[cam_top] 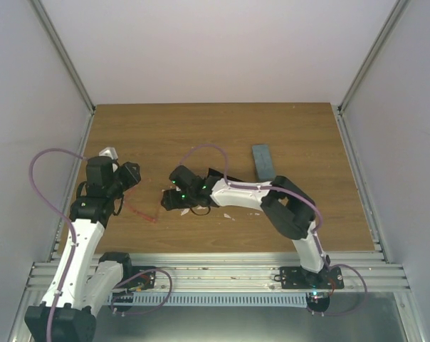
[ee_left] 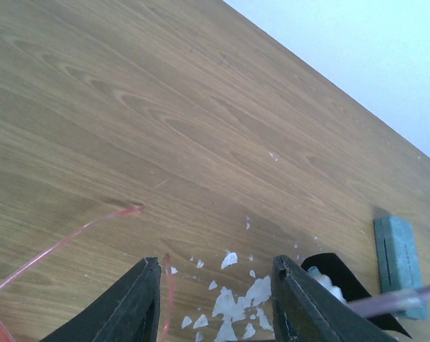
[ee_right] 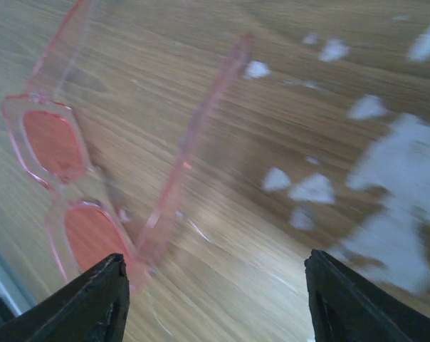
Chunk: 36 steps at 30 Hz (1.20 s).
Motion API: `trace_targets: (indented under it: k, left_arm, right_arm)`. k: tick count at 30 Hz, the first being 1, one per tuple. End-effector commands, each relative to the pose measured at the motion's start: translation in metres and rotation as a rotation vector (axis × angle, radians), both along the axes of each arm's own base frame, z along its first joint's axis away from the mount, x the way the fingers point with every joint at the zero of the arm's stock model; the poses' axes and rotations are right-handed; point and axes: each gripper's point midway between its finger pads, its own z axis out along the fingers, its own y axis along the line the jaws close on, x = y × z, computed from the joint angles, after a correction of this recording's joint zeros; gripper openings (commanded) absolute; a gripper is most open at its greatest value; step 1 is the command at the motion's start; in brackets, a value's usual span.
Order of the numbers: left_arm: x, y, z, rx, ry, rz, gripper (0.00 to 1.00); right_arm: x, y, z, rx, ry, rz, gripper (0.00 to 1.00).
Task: Organize the sunglasses
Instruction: Pick up the sunglasses from the center of the board.
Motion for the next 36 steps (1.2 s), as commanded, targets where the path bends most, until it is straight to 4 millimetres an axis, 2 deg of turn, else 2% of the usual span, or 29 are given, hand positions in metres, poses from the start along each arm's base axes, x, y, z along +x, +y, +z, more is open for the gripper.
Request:
trace_targets:
  k: [1, 8, 13, 19, 27, 32, 36]
  left_arm:
    - [-0.002, 0.001, 0.013, 0.002, -0.03, -0.007, 0.44]
    - [-0.006, 0.0, 0.01, 0.001, -0.029, -0.013, 0.45]
    - [-0.006, -0.002, 0.01, -0.008, -0.033, -0.019, 0.45]
    - [-0.01, -0.005, 0.005, -0.022, -0.023, -0.032, 0.44]
    - [-0.019, -0.007, 0.025, 0.014, -0.041, -0.071, 0.45]
    - [-0.025, -0.014, 0.023, 0.001, -0.015, -0.11, 0.46]
    - [-0.03, -0.03, 0.025, -0.069, -0.021, -0.182, 0.47]
  right_arm:
    - [-0.006, 0.046, 0.003, 0.117, 0.094, -0.022, 0.65]
    - [0.0, 0.054, -0.021, 0.109, 0.144, -0.091, 0.55]
    - [0.005, 0.063, -0.024, 0.12, 0.15, -0.091, 0.4]
    - [0.019, 0.057, -0.032, 0.144, 0.196, -0.168, 0.27]
    - [0.038, 0.047, -0.005, 0.2, 0.136, -0.234, 0.01]
    - [0.049, 0.026, 0.018, 0.196, 0.061, -0.291, 0.0]
    - [0.062, -0.004, 0.04, 0.163, -0.022, -0.377, 0.01]
